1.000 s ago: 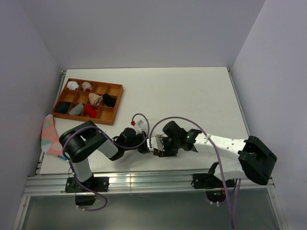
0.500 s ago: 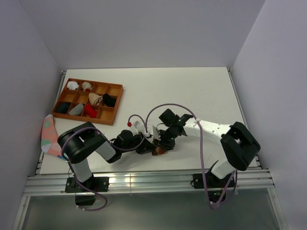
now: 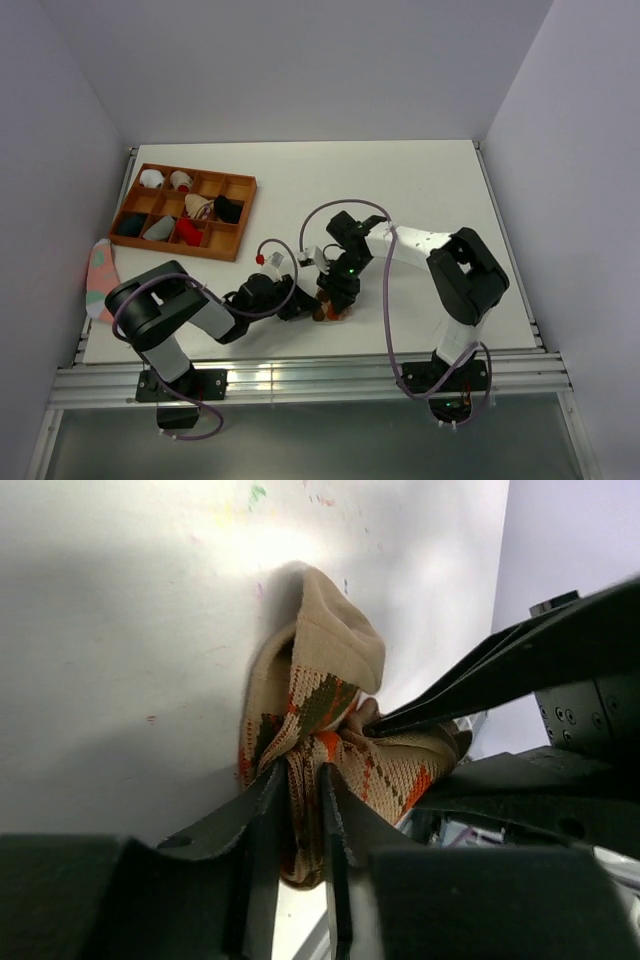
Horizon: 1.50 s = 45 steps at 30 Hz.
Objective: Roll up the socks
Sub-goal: Roll the sock at the center of the board.
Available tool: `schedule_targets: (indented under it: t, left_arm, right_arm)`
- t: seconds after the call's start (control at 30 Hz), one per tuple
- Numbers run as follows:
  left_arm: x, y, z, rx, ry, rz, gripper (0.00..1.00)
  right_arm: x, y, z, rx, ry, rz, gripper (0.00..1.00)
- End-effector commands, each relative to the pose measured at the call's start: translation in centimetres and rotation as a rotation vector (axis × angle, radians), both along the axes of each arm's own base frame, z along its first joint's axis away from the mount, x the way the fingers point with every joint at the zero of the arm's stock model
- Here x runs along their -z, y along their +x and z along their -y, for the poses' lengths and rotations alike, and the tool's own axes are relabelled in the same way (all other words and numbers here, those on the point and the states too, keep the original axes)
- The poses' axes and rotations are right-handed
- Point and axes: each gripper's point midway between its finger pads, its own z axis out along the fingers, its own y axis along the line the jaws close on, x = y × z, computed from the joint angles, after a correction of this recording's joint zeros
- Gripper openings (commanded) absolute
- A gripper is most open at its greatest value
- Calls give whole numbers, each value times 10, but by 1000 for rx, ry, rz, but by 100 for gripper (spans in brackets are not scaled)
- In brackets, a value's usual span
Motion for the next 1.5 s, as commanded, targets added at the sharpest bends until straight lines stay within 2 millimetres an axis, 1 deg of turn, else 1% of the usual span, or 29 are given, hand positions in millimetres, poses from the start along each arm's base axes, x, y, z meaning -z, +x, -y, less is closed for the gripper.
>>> schedule_targets:
  t: [0.0, 0.03, 0.07, 0.13, 0.17, 0.23, 0.37, 0.4, 0.43, 0.5, 0.63, 0.73, 0.8, 0.83, 0.9, 0.93, 1.0, 1.03, 1.1, 1.23, 1.47]
  left_arm:
    - [31, -7, -29, -23, 171, 10, 27]
    - [27, -4, -29, -26, 169, 32, 27]
    - [24, -3, -29, -29, 170, 46, 31]
    - [19, 1, -31, -42, 177, 74, 32]
    - [16, 1, -32, -44, 175, 85, 35]
    - [10, 5, -34, -59, 178, 109, 36]
    - [-1, 3, -35, -53, 173, 152, 40]
    - [-8, 2, -34, -45, 162, 170, 40]
    - [-9, 4, -36, -62, 181, 194, 42]
    - [-20, 4, -32, -55, 170, 237, 43]
    - [-37, 2, -21, -6, 203, 344, 46]
    - [-43, 0, -15, 31, 223, 400, 47]
    - [-41, 0, -14, 50, 250, 425, 47]
    - [-44, 0, -11, 61, 251, 439, 48]
    - [-41, 1, -10, 76, 282, 465, 48]
    - [-45, 2, -6, 85, 282, 480, 48]
    - [-38, 5, -6, 104, 335, 500, 48]
    - [-42, 7, -1, 114, 335, 518, 48]
    - [-38, 8, 1, 146, 363, 548, 48]
    - [-40, 10, 8, 176, 364, 592, 48]
    - [-41, 1, 18, 258, 323, 634, 49]
  right_arm:
    - [16, -2, 22, 59, -145, -72, 26]
    - [18, -1, 24, 70, -152, -82, 26]
    - [21, 1, 25, 81, -165, -87, 26]
    - [22, 1, 27, 89, -178, -102, 26]
    - [23, 2, 28, 97, -187, -114, 26]
    - [25, 3, 28, 112, -202, -124, 26]
    - [31, 2, 29, 124, -224, -150, 26]
    - [30, 3, 29, 126, -224, -158, 26]
    - [31, 2, 29, 131, -226, -174, 26]
    - [30, 3, 30, 131, -225, -188, 26]
    - [32, 4, 33, 122, -252, -225, 26]
    - [32, 9, 32, 124, -245, -252, 26]
    - [31, 11, 31, 128, -230, -269, 26]
    - [30, 11, 32, 128, -233, -294, 26]
    - [29, 10, 31, 116, -229, -309, 26]
    - [30, 8, 31, 109, -235, -329, 25]
    - [30, 8, 32, 91, -229, -335, 25]
    - [29, 7, 32, 77, -231, -349, 25]
    - [29, 7, 33, 57, -228, -343, 25]
    - [32, 11, 33, 53, -248, -343, 25]
    - [38, 11, 35, 41, -267, -366, 25]
